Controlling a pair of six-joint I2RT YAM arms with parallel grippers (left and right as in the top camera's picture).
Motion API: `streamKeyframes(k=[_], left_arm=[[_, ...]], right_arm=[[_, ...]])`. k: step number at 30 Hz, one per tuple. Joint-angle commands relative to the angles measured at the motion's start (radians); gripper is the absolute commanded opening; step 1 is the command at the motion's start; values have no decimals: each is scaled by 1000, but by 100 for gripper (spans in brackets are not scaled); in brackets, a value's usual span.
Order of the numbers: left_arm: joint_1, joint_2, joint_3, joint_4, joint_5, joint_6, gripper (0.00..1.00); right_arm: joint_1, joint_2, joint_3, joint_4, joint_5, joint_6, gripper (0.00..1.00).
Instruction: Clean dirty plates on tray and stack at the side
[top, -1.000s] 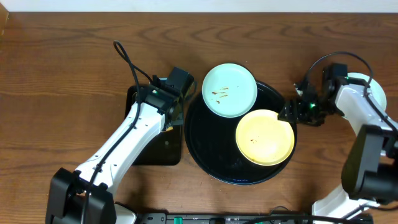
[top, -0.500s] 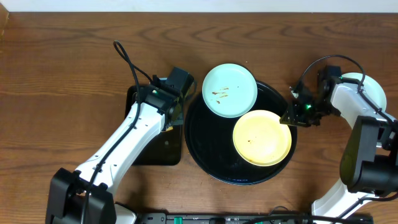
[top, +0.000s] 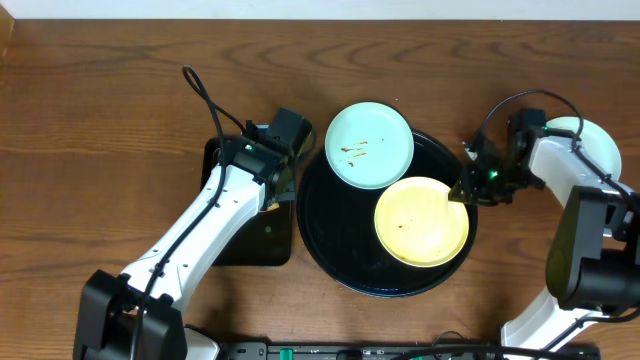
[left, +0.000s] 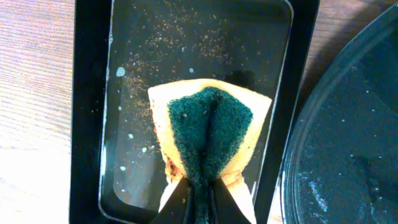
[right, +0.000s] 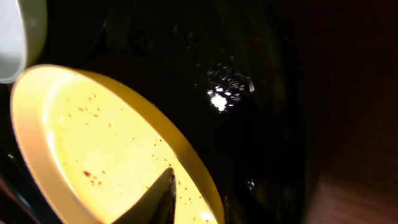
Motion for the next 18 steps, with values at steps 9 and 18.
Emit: streamKeyframes(k=[9, 18], left_arm=[[5, 8, -9, 9, 8, 25, 8], [5, 8, -9, 10, 8, 25, 7]], right_arm=[[18, 9, -14, 13, -4, -145, 6], [18, 9, -14, 12, -16, -114, 1]])
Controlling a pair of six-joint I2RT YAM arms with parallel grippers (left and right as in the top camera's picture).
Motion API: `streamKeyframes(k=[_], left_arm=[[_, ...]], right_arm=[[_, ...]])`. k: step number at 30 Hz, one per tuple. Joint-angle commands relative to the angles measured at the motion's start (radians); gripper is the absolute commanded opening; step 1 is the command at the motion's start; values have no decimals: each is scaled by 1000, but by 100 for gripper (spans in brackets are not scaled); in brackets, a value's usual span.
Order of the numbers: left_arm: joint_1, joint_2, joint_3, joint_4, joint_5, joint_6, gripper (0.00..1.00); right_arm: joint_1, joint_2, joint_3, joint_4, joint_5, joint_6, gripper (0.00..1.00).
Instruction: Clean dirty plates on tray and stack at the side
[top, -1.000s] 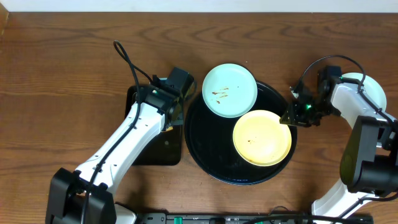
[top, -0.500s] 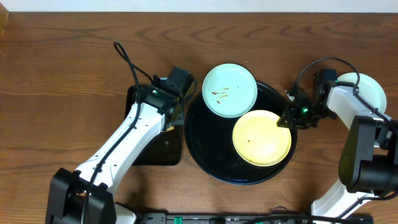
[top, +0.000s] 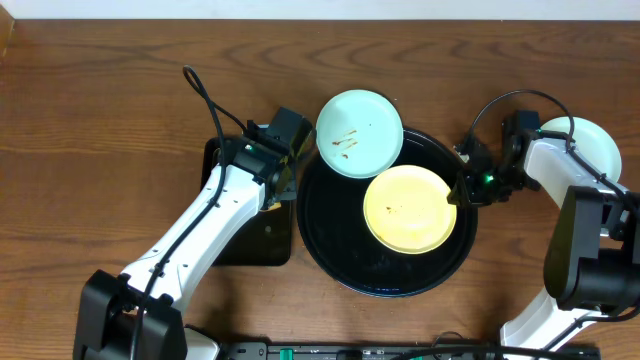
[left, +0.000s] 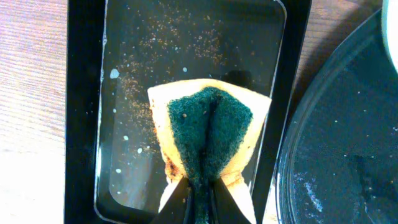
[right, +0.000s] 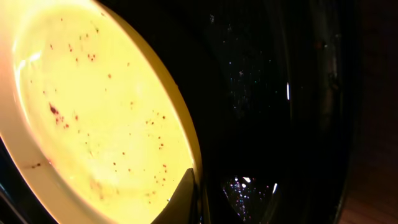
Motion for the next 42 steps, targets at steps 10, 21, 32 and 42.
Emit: streamKeyframes(k=[10, 21, 32, 42], left_arm=[[5, 8, -9, 3, -1, 17, 7], [5, 8, -9, 14, 26, 17, 7], [5, 8, -9, 18, 32, 17, 7], [5, 8, -9, 17, 32, 18, 8]], right_arm=[[12, -39, -3, -27, -19, 77, 2], [119, -352, -3, -90, 108, 184, 2], [267, -473, -3, -185, 422, 359, 1], [375, -484, 10, -183, 723, 513, 1]])
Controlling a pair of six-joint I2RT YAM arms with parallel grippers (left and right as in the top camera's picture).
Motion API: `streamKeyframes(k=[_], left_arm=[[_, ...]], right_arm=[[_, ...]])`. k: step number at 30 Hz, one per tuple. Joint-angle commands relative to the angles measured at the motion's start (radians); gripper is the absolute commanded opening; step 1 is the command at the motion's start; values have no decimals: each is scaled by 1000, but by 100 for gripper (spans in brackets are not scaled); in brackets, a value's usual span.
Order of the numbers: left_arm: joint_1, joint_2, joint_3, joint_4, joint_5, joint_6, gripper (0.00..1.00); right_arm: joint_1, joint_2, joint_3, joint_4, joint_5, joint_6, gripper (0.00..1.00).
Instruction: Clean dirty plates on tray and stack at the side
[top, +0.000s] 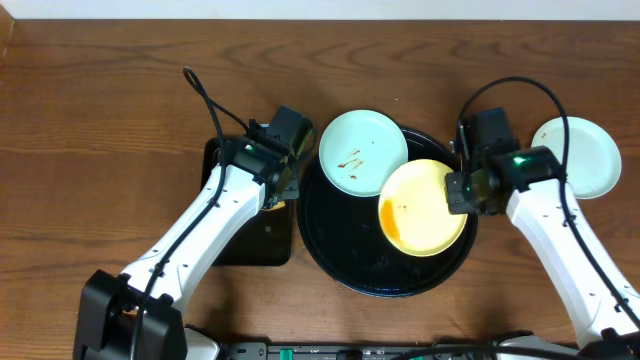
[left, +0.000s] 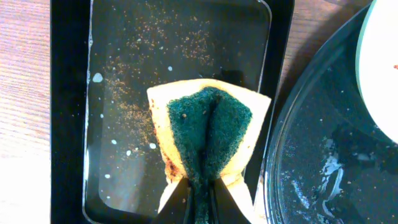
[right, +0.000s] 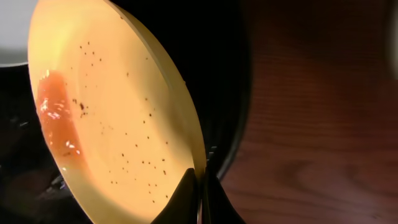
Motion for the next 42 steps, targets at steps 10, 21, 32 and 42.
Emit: streamKeyframes(k=[10, 21, 32, 42], left_arm=[[5, 8, -9, -2, 0, 18, 7], [5, 8, -9, -2, 11, 26, 7], [5, 8, -9, -1, 18, 41, 7], [5, 8, -9, 0, 18, 53, 7]], right_arm=[[160, -21, 148, -60, 329, 117, 1], [241, -21, 303, -192, 396, 143, 1], [161, -10, 224, -301, 87, 499, 59], [130, -10, 19, -186, 57, 636, 66]])
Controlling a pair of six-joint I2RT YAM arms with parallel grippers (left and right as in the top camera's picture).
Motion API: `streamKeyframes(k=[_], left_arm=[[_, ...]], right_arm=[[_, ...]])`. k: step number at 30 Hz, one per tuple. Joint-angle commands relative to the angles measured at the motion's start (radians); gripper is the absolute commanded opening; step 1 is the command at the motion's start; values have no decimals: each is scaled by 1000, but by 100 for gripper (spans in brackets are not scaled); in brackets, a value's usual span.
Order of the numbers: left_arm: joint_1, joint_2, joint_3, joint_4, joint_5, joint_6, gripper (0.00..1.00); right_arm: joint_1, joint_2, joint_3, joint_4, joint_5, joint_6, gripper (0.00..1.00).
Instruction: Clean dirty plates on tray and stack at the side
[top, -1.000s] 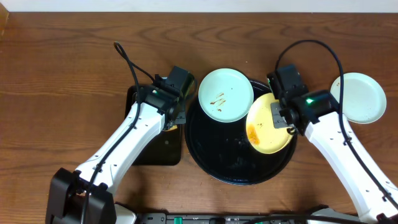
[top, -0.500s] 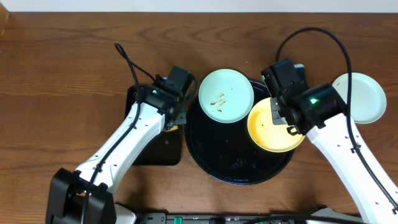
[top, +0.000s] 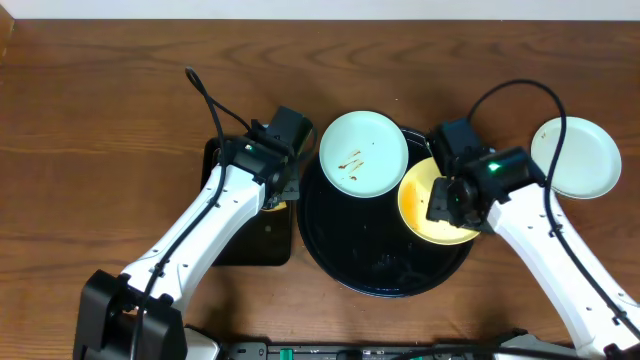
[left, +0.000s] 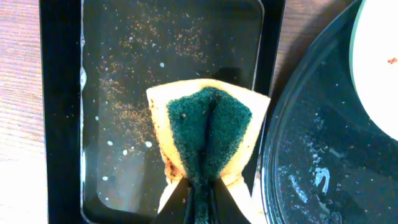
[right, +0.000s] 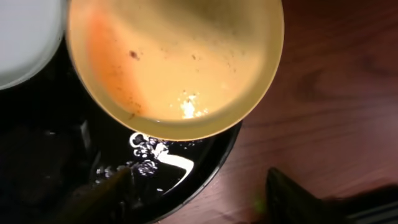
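A yellow plate (right: 174, 62) smeared with orange sauce lies on the right side of the round black tray (top: 340, 250), reaching its rim. My right gripper (right: 199, 199) hangs open just over the yellow plate (top: 425, 222), fingers wide apart and holding nothing. A pale blue plate (top: 363, 153) with brown stains rests on the tray's far left rim. My left gripper (left: 200, 193) is shut on a folded green and yellow sponge (left: 208, 134) above the small black water tray (left: 124, 93).
A clean pale plate (top: 575, 157) lies on the wooden table at the far right. The small rectangular water tray (top: 235, 240) sits beside the round tray's left edge, under my left arm. Water drops glisten on the round tray's floor (right: 161, 162).
My right gripper was shut on the yellow plate's rim, holding it tilted; now it is open and the plate lies on the tray. My left gripper still holds the sponge.
My right gripper first gripped the yellow plate's right rim on the tray. Then the plate sat further left, and the blue plate was shifted left. Later the yellow plate was tilted, with orange sauce pooled at its low side. Now it is let go.
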Motion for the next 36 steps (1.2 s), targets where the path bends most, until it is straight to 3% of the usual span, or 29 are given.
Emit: streamKeyframes(k=[1, 9, 17, 28, 36], left_arm=[[5, 8, -9, -1, -2, 30, 7], [5, 8, -9, 2, -2, 33, 7], [5, 8, -9, 2, -2, 37, 8], [5, 8, -9, 1, -2, 37, 8], [5, 8, -9, 1, -2, 37, 7]], right_arm=[[-42, -1, -50, 28, 13, 115, 67], [-222, -2, -59, 54, 48, 113, 76], [-358, -2, -88, 175, -53, -36, 74], [-377, 70, -215, 378, -129, -127, 77], [-378, 115, -245, 444, -118, -128, 89]])
